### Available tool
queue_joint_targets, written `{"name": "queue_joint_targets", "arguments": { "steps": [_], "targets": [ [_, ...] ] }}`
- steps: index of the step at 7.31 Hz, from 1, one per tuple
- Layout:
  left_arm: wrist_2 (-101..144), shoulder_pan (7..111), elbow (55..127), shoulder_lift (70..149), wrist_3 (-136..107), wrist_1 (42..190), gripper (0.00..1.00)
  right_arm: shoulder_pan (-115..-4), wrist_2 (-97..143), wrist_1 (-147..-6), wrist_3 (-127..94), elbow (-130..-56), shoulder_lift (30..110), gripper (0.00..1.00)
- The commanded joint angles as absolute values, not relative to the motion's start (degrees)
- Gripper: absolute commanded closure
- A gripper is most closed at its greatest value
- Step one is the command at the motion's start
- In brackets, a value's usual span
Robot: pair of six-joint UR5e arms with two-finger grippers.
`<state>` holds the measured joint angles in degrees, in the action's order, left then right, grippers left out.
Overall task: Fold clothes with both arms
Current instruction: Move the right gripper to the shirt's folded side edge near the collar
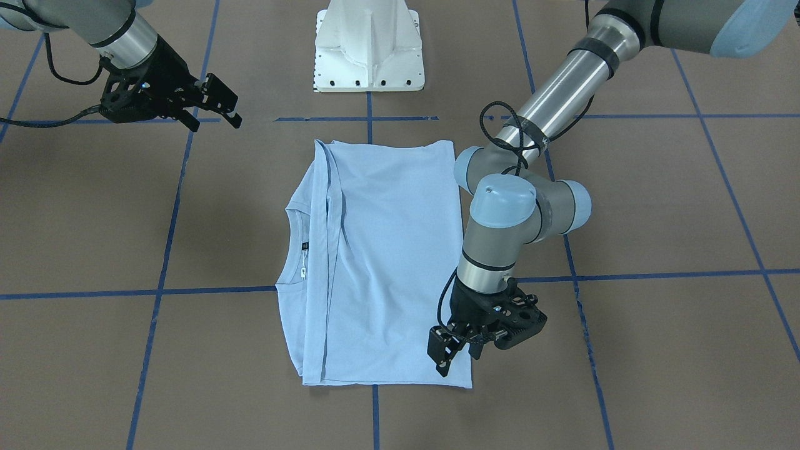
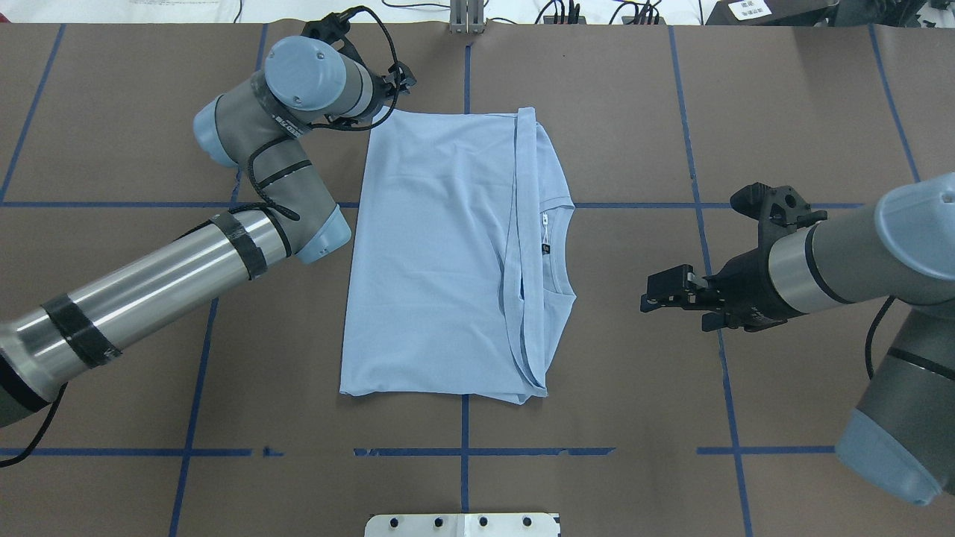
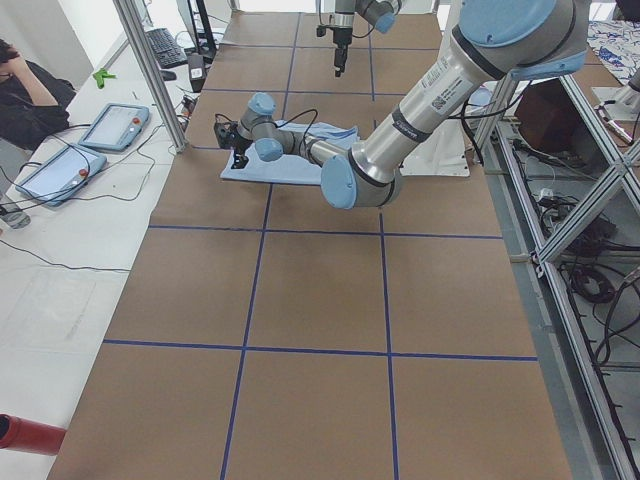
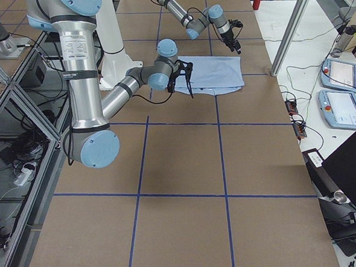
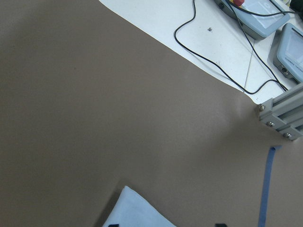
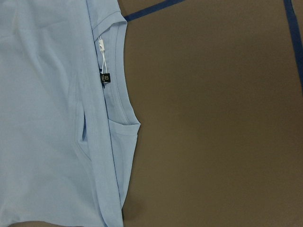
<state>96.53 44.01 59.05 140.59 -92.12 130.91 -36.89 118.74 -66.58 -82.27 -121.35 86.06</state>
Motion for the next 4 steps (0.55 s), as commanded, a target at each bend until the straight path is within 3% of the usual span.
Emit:
{"name": "queue_joint_targets", "arguments": {
  "steps": [1, 4],
  "targets": [
    [99.67, 44.3, 75.67, 133.28, -88.62, 118.72, 0.0, -34.73, 115.5, -69.58, -81.39, -119.98, 83.08, 0.0],
    [100.89, 44.21, 96.53, 124.49, -84.47, 103.91, 0.0, -24.64, 103.13, -88.72, -77.8, -115.61, 65.63, 0.0]
  ]
}}
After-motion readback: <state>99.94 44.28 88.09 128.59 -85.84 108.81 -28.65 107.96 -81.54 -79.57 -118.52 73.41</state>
